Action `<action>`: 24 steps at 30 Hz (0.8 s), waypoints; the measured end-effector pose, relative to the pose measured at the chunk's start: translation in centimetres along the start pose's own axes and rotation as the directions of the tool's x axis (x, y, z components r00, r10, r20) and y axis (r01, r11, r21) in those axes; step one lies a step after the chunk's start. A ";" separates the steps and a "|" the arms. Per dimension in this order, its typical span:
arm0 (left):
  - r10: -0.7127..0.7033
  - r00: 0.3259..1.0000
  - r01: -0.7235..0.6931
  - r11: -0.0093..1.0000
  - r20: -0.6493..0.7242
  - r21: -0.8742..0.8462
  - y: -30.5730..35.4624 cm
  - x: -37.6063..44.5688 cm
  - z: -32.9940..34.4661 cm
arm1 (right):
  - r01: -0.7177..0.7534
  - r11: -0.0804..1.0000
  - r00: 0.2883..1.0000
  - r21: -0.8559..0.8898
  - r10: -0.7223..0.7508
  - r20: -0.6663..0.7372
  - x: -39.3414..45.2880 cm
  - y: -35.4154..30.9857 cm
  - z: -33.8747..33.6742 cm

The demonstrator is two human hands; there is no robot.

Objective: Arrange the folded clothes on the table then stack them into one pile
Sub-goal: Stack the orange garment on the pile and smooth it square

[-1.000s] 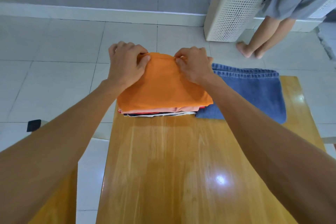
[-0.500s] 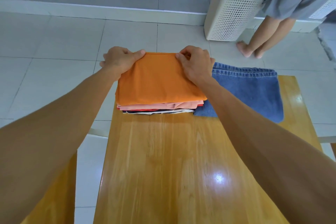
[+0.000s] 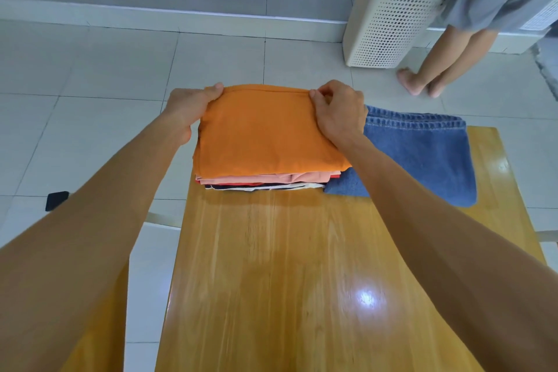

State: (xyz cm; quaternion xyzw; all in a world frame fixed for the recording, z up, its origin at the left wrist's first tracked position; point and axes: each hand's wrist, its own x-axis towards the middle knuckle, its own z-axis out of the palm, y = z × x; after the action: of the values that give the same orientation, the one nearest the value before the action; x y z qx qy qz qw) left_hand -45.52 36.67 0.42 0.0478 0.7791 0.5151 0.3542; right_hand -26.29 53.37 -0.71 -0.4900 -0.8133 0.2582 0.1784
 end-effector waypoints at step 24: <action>0.504 0.846 -0.427 0.447 0.172 0.786 -5.5 -1.2 4.4 | 0.244 0.880 0.955 -0.408 -0.146 0.257 -4.2 -1.4 3.7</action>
State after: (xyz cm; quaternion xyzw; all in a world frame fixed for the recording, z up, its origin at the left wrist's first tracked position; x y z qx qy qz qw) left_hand -40.35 36.97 -4.57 0.3907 0.8952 0.1871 0.1048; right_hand -27.32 48.22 -3.00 -0.4010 -0.9103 0.1030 -0.0010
